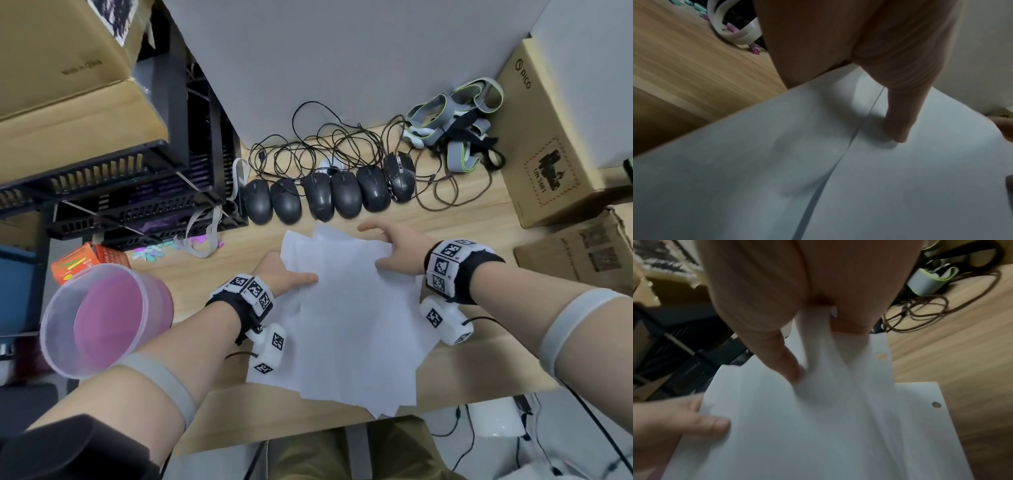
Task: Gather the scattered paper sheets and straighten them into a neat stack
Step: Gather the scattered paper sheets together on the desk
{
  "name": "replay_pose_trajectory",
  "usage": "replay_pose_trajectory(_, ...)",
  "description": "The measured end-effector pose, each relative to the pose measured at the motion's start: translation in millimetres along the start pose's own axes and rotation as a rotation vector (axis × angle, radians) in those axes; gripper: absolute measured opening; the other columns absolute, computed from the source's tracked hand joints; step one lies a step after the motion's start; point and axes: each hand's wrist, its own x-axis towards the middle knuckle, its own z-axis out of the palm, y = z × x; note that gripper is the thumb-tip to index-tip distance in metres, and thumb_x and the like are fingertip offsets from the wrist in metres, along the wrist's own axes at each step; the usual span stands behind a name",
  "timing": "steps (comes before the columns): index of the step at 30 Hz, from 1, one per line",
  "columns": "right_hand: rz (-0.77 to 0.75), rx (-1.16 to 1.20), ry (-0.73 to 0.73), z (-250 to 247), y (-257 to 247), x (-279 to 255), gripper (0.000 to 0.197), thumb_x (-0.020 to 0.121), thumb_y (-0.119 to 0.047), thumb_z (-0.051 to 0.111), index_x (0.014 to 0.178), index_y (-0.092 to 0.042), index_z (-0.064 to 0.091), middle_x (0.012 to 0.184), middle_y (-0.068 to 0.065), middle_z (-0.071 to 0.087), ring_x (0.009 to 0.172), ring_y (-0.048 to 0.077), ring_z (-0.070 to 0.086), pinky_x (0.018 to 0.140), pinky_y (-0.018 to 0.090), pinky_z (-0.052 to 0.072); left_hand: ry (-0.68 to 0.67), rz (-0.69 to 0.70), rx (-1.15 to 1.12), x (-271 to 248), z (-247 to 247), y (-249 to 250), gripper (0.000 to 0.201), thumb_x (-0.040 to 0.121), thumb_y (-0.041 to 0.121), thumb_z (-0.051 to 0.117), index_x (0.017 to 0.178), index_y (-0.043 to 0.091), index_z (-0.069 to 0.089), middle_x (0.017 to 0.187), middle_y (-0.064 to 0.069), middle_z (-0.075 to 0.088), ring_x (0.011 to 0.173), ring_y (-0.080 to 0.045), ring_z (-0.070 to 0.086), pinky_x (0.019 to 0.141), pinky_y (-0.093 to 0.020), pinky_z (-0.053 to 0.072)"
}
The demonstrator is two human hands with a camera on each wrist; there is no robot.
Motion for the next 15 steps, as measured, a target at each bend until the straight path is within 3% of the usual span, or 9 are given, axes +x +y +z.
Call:
replay_pose_trajectory(2, 0.06, 0.059, 0.058, -6, 1, 0, 0.054, 0.072, -0.013, 0.076, 0.12, -0.033, 0.059, 0.105, 0.0, 0.065, 0.086, 0.013, 0.062, 0.067, 0.021, 0.047, -0.004, -0.025, -0.028, 0, -6, -3, 0.04, 0.072, 0.024, 0.088, 0.105, 0.013, 0.07, 0.098, 0.0, 0.072, 0.086, -0.016, 0.067, 0.077, -0.026, 0.051)
replay_pose_trajectory(4, 0.178, 0.173, 0.157, -11, 8, -1, 0.047, 0.07, -0.023, 0.082, 0.111, -0.034, 0.063, 0.095, -0.002, 0.065, 0.075, 0.012, 0.063, 0.058, 0.023, 0.047, 0.001, -0.044, -0.078, -3, -10, -3, 0.04, 0.071, 0.023, 0.088, 0.105, 0.014, 0.07, 0.103, -0.002, 0.074, 0.094, -0.021, 0.07, 0.088, -0.033, 0.055)
replay_pose_trajectory(7, 0.367, 0.482, 0.271, -9, 24, -1, 0.056, 0.064, -0.028, 0.089, 0.113, -0.026, 0.062, 0.091, -0.002, 0.069, 0.076, 0.014, 0.07, 0.063, 0.027, 0.055, 0.047, -0.078, -0.17, -7, -18, -4, 0.041, 0.072, 0.02, 0.087, 0.109, 0.012, 0.07, 0.108, -0.007, 0.075, 0.1, -0.026, 0.072, 0.094, -0.04, 0.056)
replay_pose_trajectory(9, 0.44, 0.593, 0.193, -4, 32, -2, 0.056, 0.066, -0.019, 0.088, 0.113, -0.018, 0.058, 0.095, 0.002, 0.071, 0.085, 0.022, 0.072, 0.079, 0.041, 0.06, 0.075, -0.115, -0.202, -8, -23, -6, 0.045, 0.07, 0.021, 0.088, 0.11, 0.011, 0.07, 0.105, -0.006, 0.075, 0.097, -0.027, 0.072, 0.091, -0.039, 0.057)
replay_pose_trajectory(12, 0.49, 0.643, -0.011, 7, 31, -10, 0.039, 0.076, 0.005, 0.076, 0.108, -0.01, 0.061, 0.069, -0.001, 0.072, 0.076, 0.025, 0.067, 0.091, 0.052, 0.055, 0.079, -0.165, -0.264, -1, -29, -22, 0.071, 0.046, 0.033, 0.091, 0.11, 0.011, 0.071, 0.107, -0.008, 0.078, 0.095, -0.029, 0.075, 0.091, -0.047, 0.058)
replay_pose_trajectory(13, 0.494, 0.672, -0.05, 11, 30, -13, 0.035, 0.078, 0.008, 0.072, 0.107, -0.007, 0.063, 0.07, 0.0, 0.074, 0.077, 0.026, 0.068, 0.091, 0.05, 0.055, 0.061, -0.178, -0.289, 6, -30, -31, 0.075, 0.042, 0.033, 0.091, 0.111, 0.011, 0.071, 0.107, -0.009, 0.078, 0.095, -0.031, 0.076, 0.092, -0.049, 0.058)
replay_pose_trajectory(15, 0.467, 0.734, -0.091, 18, 24, -15, 0.035, 0.079, 0.009, 0.069, 0.111, -0.004, 0.064, 0.098, 0.009, 0.077, 0.092, 0.029, 0.072, 0.088, 0.044, 0.057, 0.013, -0.209, -0.323, 1, -31, -32, 0.069, 0.049, 0.026, 0.091, 0.111, 0.007, 0.071, 0.105, -0.011, 0.079, 0.095, -0.033, 0.076, 0.093, -0.051, 0.057)
